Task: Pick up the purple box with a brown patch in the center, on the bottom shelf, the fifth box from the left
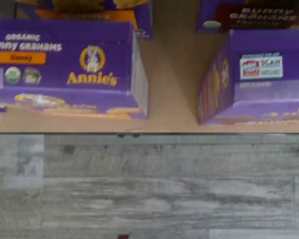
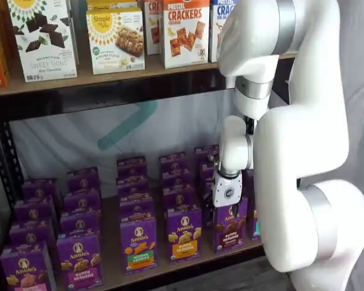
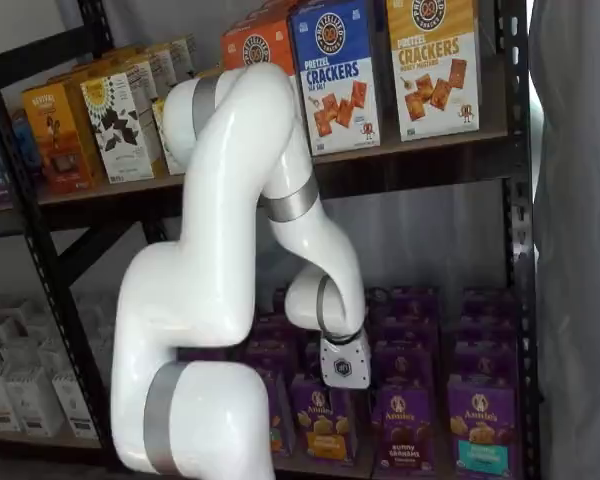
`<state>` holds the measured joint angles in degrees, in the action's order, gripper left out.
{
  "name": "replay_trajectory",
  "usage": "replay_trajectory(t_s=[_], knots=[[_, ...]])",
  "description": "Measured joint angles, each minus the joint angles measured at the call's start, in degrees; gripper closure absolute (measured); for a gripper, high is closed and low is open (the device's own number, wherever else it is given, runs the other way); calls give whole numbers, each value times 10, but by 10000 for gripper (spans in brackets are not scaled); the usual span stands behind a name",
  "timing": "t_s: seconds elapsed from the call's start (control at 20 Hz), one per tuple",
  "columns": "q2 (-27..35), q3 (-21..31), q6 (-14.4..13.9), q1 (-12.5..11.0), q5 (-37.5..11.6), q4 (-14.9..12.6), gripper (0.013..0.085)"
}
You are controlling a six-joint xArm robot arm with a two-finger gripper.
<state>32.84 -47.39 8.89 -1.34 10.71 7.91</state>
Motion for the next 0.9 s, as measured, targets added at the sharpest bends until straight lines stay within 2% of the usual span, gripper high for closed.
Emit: replay_trajectory(t_s=[0.1,0.3,0.55,0.6,0.75,0.9], knots=[[8,-16,-1,-5,8,-6,130],[24,-47,-35,-22,21,-58,130],[44,-80,-36,-38,38,-75,130],[48,-86,-34,-40,40,-75,130],[58,-98,2,-43,41,-41,130],[67,-112,7,-49,49,-41,130]])
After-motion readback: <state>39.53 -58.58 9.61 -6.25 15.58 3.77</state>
